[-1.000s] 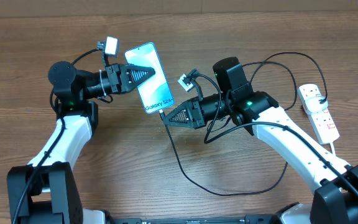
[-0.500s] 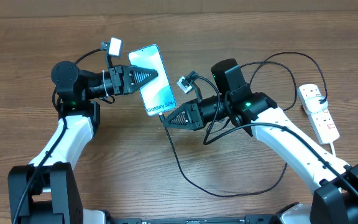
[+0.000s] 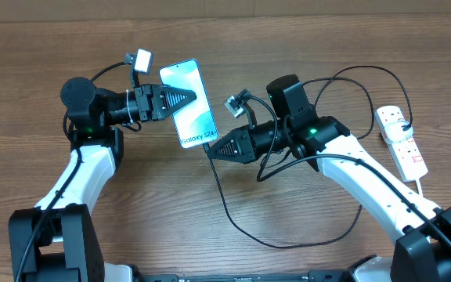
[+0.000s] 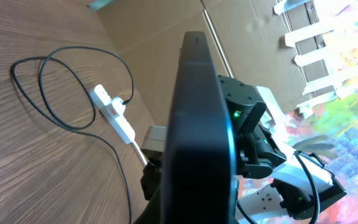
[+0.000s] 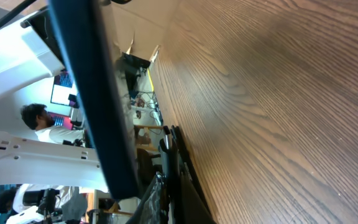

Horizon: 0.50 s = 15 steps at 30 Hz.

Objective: Plug charger to phone and switch on socket

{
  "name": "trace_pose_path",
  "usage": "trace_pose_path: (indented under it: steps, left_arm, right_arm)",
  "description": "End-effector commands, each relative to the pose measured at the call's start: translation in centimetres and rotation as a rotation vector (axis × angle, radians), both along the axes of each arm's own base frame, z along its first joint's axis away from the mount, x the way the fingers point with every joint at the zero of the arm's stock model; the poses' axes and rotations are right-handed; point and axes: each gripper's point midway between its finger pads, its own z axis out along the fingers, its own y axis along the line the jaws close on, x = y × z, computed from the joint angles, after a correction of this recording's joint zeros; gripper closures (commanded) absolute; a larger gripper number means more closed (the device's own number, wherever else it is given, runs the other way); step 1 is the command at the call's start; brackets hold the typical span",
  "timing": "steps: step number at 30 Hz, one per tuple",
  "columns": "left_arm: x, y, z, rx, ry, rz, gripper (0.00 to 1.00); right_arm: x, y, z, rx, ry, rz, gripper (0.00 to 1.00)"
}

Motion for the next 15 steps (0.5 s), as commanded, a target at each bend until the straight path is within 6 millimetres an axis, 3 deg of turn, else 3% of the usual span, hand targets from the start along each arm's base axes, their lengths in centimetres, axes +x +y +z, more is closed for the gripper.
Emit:
trace_pose_path:
  steps: [1,8,15]
  left_arm:
    - [0.13,0.15,0.74,0.006,-0.057,0.005,0.96]
    - [0.12,0.15,0.75,0.007,-0.057,0.004,0.96]
    - [0.05,0.14,0.72,0.008,-0.06,0.0,0.96]
  right_arm:
    - [-0.5,0.34,-0.1,-0.001,-0.026,0.023,0.96]
    - [-1.1,1.18,-0.5,-0.035,-0.071,0.03,0.96]
    - [-0.5,0.51,-0.39,-0.09,-0.111,-0.03,0.96]
